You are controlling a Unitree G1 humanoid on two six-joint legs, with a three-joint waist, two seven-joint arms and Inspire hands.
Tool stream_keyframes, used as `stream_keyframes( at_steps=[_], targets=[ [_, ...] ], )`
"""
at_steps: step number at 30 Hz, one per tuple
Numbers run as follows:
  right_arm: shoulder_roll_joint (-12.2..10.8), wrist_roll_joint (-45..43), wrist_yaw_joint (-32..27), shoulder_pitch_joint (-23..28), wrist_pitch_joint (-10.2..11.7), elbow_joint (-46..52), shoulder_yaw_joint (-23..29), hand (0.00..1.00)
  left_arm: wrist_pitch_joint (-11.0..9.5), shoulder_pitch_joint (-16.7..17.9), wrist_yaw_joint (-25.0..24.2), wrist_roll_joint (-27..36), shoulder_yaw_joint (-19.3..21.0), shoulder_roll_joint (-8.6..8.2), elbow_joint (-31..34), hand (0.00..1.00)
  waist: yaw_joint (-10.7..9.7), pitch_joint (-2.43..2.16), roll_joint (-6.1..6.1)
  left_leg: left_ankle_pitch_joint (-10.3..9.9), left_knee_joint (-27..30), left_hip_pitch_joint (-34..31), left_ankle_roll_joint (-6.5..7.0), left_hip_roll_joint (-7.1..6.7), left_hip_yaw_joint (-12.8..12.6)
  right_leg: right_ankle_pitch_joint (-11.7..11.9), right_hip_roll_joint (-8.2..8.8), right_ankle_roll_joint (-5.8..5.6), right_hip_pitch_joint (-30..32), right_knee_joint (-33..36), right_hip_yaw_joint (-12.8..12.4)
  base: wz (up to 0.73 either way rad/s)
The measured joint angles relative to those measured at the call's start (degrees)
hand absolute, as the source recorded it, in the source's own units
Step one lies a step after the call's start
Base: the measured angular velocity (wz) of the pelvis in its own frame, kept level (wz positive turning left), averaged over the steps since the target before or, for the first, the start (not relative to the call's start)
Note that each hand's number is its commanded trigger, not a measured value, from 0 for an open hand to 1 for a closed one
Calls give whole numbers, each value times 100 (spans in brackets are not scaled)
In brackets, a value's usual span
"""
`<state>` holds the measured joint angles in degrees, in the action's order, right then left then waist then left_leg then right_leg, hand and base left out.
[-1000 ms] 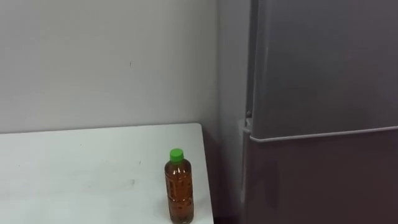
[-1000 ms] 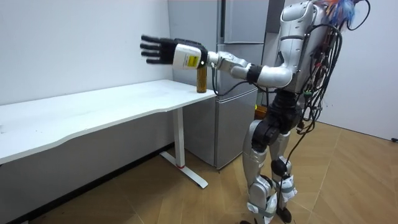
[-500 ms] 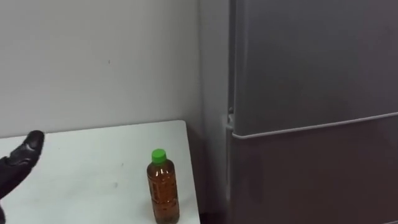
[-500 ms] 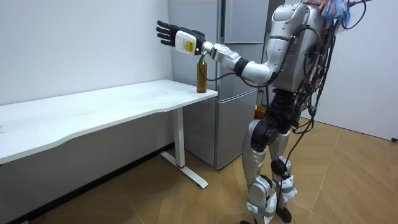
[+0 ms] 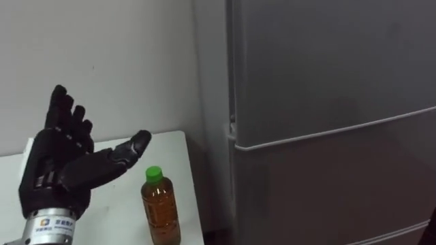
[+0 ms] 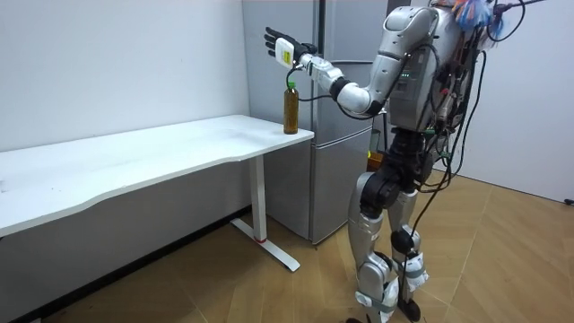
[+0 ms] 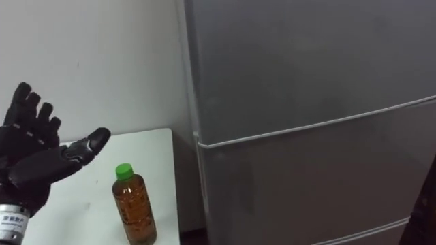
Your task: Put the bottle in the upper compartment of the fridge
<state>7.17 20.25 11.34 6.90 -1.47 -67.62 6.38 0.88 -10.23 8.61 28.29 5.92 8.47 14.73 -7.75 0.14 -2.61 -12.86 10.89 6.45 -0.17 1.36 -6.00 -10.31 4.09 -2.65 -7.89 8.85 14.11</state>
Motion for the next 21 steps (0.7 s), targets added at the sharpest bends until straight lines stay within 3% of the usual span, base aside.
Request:
stream_keyframes(
  at_steps=[4, 13, 17, 19, 21],
  targets=[
    [3, -11, 17, -109, -116, -31, -59, 0, 154, -188, -156, 50, -240, -5, -16, 0, -121, 6, 1, 0, -16, 8, 0, 2, -9, 0, -2, 0, -5, 3, -2, 0],
    [27, -3, 74, -206, -241, -98, -54, 0, 542, -200, -682, 139, -383, -6, -44, 0, -247, 24, -11, 0, -11, 14, 0, 9, -65, 1, -6, 2, 4, -6, -46, -2],
    [75, 12, 122, -254, -343, -103, -48, 0, 720, -201, -933, 123, -403, -4, -51, 0, -297, 36, -84, 0, -10, -9, 0, 12, -105, 4, -8, 5, 106, -1, -61, -4],
    [99, 23, 138, -267, -353, -94, -56, 0, 802, -214, -997, 90, -413, -4, -51, 0, -309, 5, -143, 1, -3, -20, 0, 12, -120, 4, -9, 5, 94, 1, -71, -6],
    [130, 19, 150, -287, -358, -127, -59, 0, 873, -372, -1038, 89, -467, -4, -51, 0, -319, 33, -146, 1, 2, -16, 0, 13, -143, 4, -8, 5, 94, 2, -76, 0]
  ],
)
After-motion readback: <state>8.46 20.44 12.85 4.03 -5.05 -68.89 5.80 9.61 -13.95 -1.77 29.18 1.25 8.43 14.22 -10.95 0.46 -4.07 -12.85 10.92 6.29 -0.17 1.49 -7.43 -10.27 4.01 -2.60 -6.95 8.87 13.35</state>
